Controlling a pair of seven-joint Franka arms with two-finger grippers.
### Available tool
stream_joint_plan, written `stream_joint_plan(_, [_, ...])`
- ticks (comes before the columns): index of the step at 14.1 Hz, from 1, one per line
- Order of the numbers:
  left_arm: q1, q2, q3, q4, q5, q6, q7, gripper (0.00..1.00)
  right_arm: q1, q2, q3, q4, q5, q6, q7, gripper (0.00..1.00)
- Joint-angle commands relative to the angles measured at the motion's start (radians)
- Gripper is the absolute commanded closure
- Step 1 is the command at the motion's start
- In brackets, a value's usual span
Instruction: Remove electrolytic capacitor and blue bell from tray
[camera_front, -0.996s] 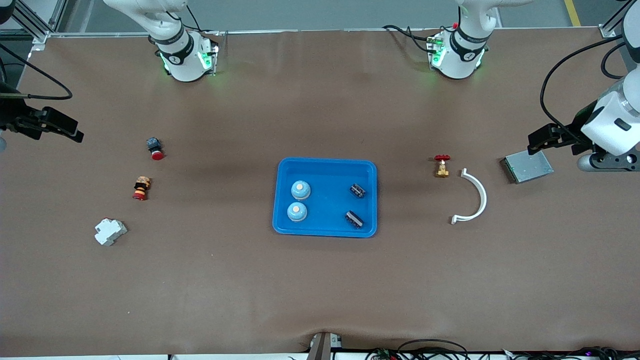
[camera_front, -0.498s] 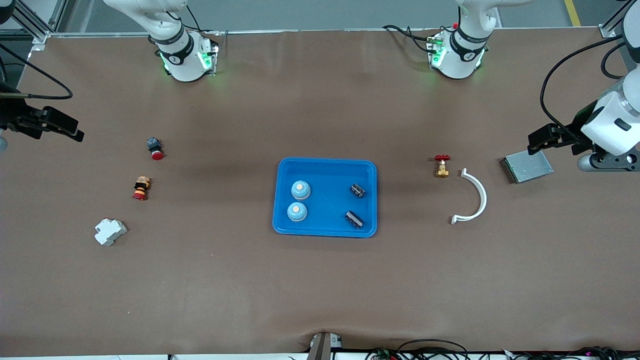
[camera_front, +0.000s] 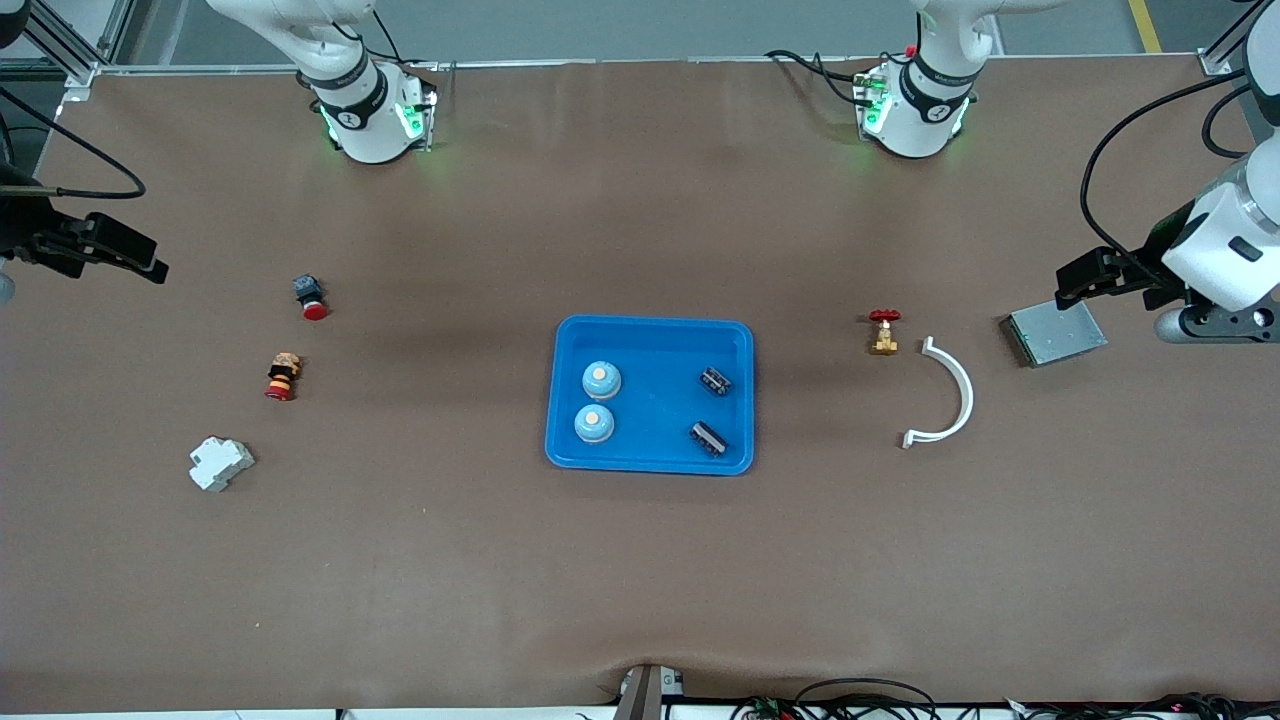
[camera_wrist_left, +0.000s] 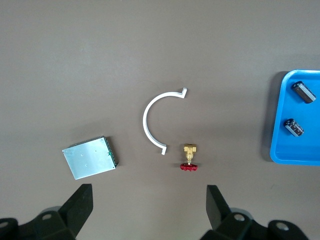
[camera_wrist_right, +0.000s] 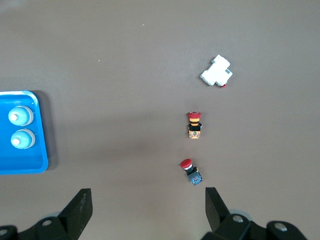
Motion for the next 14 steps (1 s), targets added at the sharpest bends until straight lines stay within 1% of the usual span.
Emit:
stream_joint_plan(1, [0.003, 0.014, -0.007, 0.030, -0.005, -0.024, -0.004, 0.00, -0.023, -0.015, 0.011, -0.004, 0.022, -0.008, -0.004, 0.00])
stream_joint_plan(14, [0.007, 0.014, -0.007, 0.032, -0.009, -0.024, -0.004, 0.00, -0.038, -0.009, 0.011, -0.004, 0.022, 0.000, -0.007, 0.00])
